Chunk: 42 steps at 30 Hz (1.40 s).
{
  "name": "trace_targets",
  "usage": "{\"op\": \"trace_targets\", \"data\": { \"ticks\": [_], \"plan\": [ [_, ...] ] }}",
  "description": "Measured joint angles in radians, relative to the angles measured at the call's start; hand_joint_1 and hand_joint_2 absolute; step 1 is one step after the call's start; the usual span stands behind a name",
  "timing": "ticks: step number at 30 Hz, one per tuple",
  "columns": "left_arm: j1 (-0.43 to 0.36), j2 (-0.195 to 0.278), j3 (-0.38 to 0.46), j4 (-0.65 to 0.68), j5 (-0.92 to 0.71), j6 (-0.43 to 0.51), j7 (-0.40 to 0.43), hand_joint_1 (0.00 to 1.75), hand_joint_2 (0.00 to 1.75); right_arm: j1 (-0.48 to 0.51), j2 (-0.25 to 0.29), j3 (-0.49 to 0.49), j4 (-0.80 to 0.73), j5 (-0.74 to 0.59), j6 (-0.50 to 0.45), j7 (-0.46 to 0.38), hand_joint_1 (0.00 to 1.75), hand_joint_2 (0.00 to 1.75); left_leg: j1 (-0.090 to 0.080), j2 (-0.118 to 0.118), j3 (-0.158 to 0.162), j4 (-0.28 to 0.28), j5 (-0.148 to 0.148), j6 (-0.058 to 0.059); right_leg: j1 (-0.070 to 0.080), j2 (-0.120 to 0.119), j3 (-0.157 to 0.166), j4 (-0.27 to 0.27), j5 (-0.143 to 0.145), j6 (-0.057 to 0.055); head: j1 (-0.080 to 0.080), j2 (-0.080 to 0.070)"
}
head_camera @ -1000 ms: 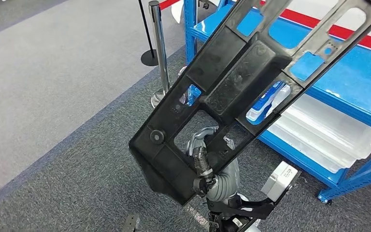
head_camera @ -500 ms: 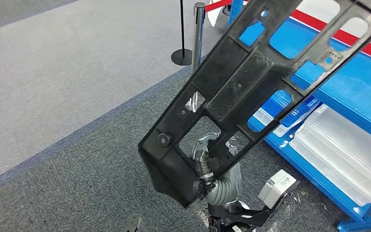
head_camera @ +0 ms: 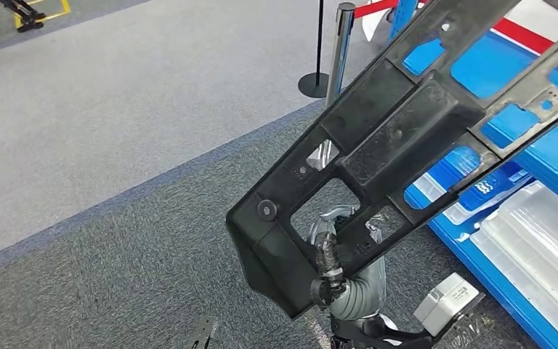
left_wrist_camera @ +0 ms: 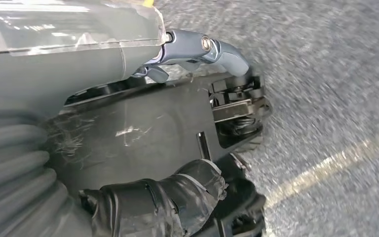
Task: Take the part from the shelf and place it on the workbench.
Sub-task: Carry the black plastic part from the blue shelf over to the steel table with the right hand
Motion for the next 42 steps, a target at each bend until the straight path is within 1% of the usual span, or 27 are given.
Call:
{"op": "trace_targets", "data": {
  "ticks": [2,4,5,7,9,11,13,14,15,16,18,20,22,23,24,25,27,28,29,30,31,33,35,37,38,40,42],
  "plan": [
    [-0.004,0.000,-0.008,0.000,-0.027,-0.005,0.026,0.00,1.75,0.006,0.000,0.000,-0.003,0.049,0.000,0.014,1.75,1.75,-0.005,0.032,0.071,-0.134,0.059,0.007,0.001,-0.023,0.006,-0.001,-0.004,0.003,0.000,0.000],
    [-0.017,0.001,-0.026,0.000,-0.061,-0.007,0.061,0.00,1.75,0.013,-0.001,0.002,-0.012,0.090,0.000,0.028,1.75,1.75,-0.018,0.065,0.118,-0.223,0.081,0.018,0.004,-0.044,0.013,-0.006,-0.007,0.010,0.000,0.000],
    [-0.024,0.002,-0.034,0.000,-0.070,-0.004,0.072,0.00,1.75,0.014,-0.003,0.005,-0.017,0.098,0.000,0.033,1.75,1.75,-0.024,0.069,0.120,-0.233,0.076,0.023,0.005,-0.054,0.016,-0.010,-0.008,0.015,0.001,0.000],
    [-0.030,0.004,-0.043,0.000,-0.074,0.009,0.080,0.00,1.75,0.008,-0.010,0.012,-0.020,0.080,0.009,0.029,1.75,1.75,-0.022,0.047,0.127,-0.245,0.079,0.034,0.005,-0.063,0.028,-0.016,-0.011,0.027,0.001,0.000],
    [-0.035,0.005,-0.049,0.000,-0.081,0.025,0.081,0.00,1.75,-0.007,-0.018,0.020,-0.020,0.039,0.030,0.004,1.75,1.75,-0.015,0.026,0.146,-0.265,0.086,0.046,0.003,-0.021,0.026,0.009,-0.031,0.035,0.004,0.000],
    [-0.046,0.006,-0.059,0.000,-0.086,0.042,0.088,0.00,1.75,-0.019,-0.027,0.029,-0.018,-0.002,0.059,-0.032,1.75,1.75,-0.013,0.004,0.155,-0.272,0.090,0.058,0.003,0.036,-0.026,0.113,-0.078,0.035,0.010,0.000],
    [-0.053,0.006,-0.064,0.000,-0.071,0.063,0.096,0.00,1.75,-0.027,-0.031,0.037,-0.014,-0.031,0.093,-0.060,1.75,1.75,-0.015,-0.024,0.154,-0.269,0.090,0.064,0.006,0.051,-0.094,0.228,-0.111,0.034,0.012,0.000],
    [-0.051,0.006,-0.065,0.000,-0.058,0.073,0.098,0.00,1.75,-0.032,-0.032,0.041,-0.011,-0.041,0.110,-0.068,1.75,1.75,-0.015,-0.040,0.154,-0.266,0.088,0.064,0.007,0.053,-0.111,0.247,-0.104,0.036,0.012,0.000],
    [-0.048,0.006,-0.065,0.000,-0.045,0.081,0.098,0.00,1.75,-0.037,-0.032,0.044,-0.007,-0.047,0.122,-0.072,1.75,1.75,-0.014,-0.056,0.154,-0.262,0.085,0.062,0.007,0.054,-0.109,0.228,-0.078,0.037,0.012,0.000],
    [-0.044,0.006,-0.065,0.000,-0.035,0.086,0.099,0.00,1.75,-0.042,-0.032,0.048,-0.004,-0.050,0.129,-0.076,1.75,1.75,-0.013,-0.072,0.153,-0.254,0.081,0.059,0.005,0.061,-0.093,0.180,-0.040,0.039,0.013,0.000],
    [-0.036,0.006,-0.065,0.000,-0.026,0.092,0.105,0.00,1.75,-0.052,-0.032,0.057,0.005,-0.056,0.133,-0.085,1.75,1.75,-0.011,-0.101,0.141,-0.228,0.066,0.048,-0.007,0.116,-0.051,0.072,0.009,0.043,0.014,0.000],
    [-0.033,0.007,-0.065,0.000,-0.027,0.097,0.115,0.00,1.75,-0.060,-0.029,0.064,0.014,-0.062,0.133,-0.097,1.75,1.75,-0.008,-0.128,0.118,-0.207,0.058,0.036,-0.013,0.159,-0.036,0.029,0.009,0.040,0.015,0.000],
    [-0.027,0.007,-0.065,0.001,-0.030,0.101,0.122,0.00,1.75,-0.064,-0.026,0.066,0.020,-0.065,0.133,-0.106,1.75,1.75,-0.004,-0.153,0.105,-0.204,0.059,0.027,-0.012,0.142,-0.034,0.025,0.005,0.029,0.015,0.000],
    [-0.023,0.008,-0.065,0.001,-0.031,0.101,0.124,0.00,1.75,-0.067,-0.024,0.067,0.022,-0.067,0.133,-0.108,1.75,1.75,-0.004,-0.150,0.103,-0.202,0.058,0.024,-0.013,0.128,-0.029,0.022,0.004,0.023,0.016,0.000],
    [-0.020,0.009,-0.065,0.001,-0.032,0.102,0.125,0.00,1.75,-0.069,-0.023,0.068,0.023,-0.067,0.133,-0.109,1.75,1.75,-0.006,-0.128,0.096,-0.186,0.049,0.019,-0.015,0.112,-0.022,0.018,0.003,0.018,0.011,0.000],
    [-0.019,0.009,-0.065,0.001,-0.032,0.102,0.125,0.00,1.75,-0.071,-0.021,0.069,0.023,-0.067,0.133,-0.110,1.75,1.75,-0.007,-0.094,0.079,-0.151,0.032,0.013,-0.016,0.096,-0.015,0.013,0.002,0.014,0.006,0.000],
    [-0.020,0.008,-0.065,0.001,-0.032,0.104,0.123,0.00,1.75,-0.072,-0.019,0.071,0.025,-0.069,0.133,-0.110,1.75,1.75,-0.005,-0.024,0.016,-0.036,-0.018,0.002,-0.013,0.063,-0.005,0.008,-0.002,0.009,-0.005,0.000],
    [-0.021,0.008,-0.065,0.001,-0.032,0.105,0.120,0.00,1.75,-0.072,-0.019,0.072,0.026,-0.071,0.132,-0.111,1.75,1.75,-0.002,-0.010,-0.018,0.019,-0.035,-0.002,-0.012,0.047,-0.002,0.007,-0.005,0.008,-0.006,0.000],
    [-0.022,0.008,-0.065,0.001,-0.033,0.107,0.116,0.00,1.75,-0.072,-0.019,0.072,0.026,-0.074,0.132,-0.112,1.75,1.75,0.000,-0.004,-0.038,0.046,-0.034,-0.003,-0.011,0.032,0.000,0.007,-0.008,0.008,-0.006,0.000],
    [-0.022,0.008,-0.065,0.001,-0.034,0.110,0.109,0.00,1.75,-0.072,-0.019,0.072,0.027,-0.078,0.132,-0.115,1.75,1.75,0.001,0.000,-0.037,0.037,-0.015,-0.003,-0.011,0.018,0.004,0.007,-0.012,0.008,-0.006,0.000],
    [-0.021,0.008,-0.065,0.001,-0.037,0.113,0.099,0.00,1.75,-0.072,-0.019,0.072,0.027,-0.082,0.131,-0.120,1.75,1.75,0.001,0.005,-0.017,-0.008,0.019,-0.001,-0.011,0.005,0.010,0.006,-0.016,0.009,-0.006,0.000],
    [-0.021,0.008,-0.065,0.001,-0.051,0.119,0.074,0.00,1.75,-0.072,-0.019,0.072,0.027,-0.089,0.127,-0.133,1.75,1.75,-0.005,0.038,0.052,-0.144,0.084,0.009,-0.009,-0.016,0.025,0.003,-0.025,0.014,-0.006,0.000],
    [-0.027,0.008,-0.065,0.001,-0.076,0.128,0.035,0.00,1.75,-0.072,-0.019,0.072,0.026,-0.090,0.113,-0.144,1.75,1.75,-0.016,0.064,0.092,-0.220,0.101,0.021,-0.004,-0.032,0.037,-0.006,-0.030,0.022,-0.005,0.000],
    [-0.035,0.008,-0.066,0.001,-0.112,0.137,-0.005,0.00,1.75,-0.072,-0.019,0.072,0.023,-0.086,0.096,-0.148,1.75,1.75,-0.020,0.053,0.098,-0.232,0.097,0.030,0.000,-0.049,0.050,-0.020,-0.032,0.033,-0.005,0.000],
    [-0.038,0.007,-0.066,0.001,-0.134,0.141,-0.014,0.00,1.75,-0.072,-0.019,0.072,0.021,-0.084,0.090,-0.149,1.75,1.75,-0.017,0.042,0.106,-0.241,0.098,0.035,0.000,-0.045,0.056,-0.021,-0.035,0.039,-0.004,0.000],
    [-0.047,0.003,-0.068,0.000,-0.170,0.147,-0.018,0.00,1.75,-0.073,-0.020,0.072,0.015,-0.086,0.084,-0.153,1.75,1.75,-0.009,0.020,0.125,-0.260,0.102,0.047,0.001,-0.007,0.044,0.021,-0.063,0.045,0.000,0.000],
    [-0.054,-0.003,-0.065,0.000,-0.178,0.150,-0.023,0.00,1.75,-0.073,-0.022,0.072,0.013,-0.105,0.085,-0.162,1.75,1.75,-0.006,-0.001,0.134,-0.265,0.101,0.059,0.003,0.040,-0.023,0.143,-0.115,0.041,0.009,0.000]
  ]
}}
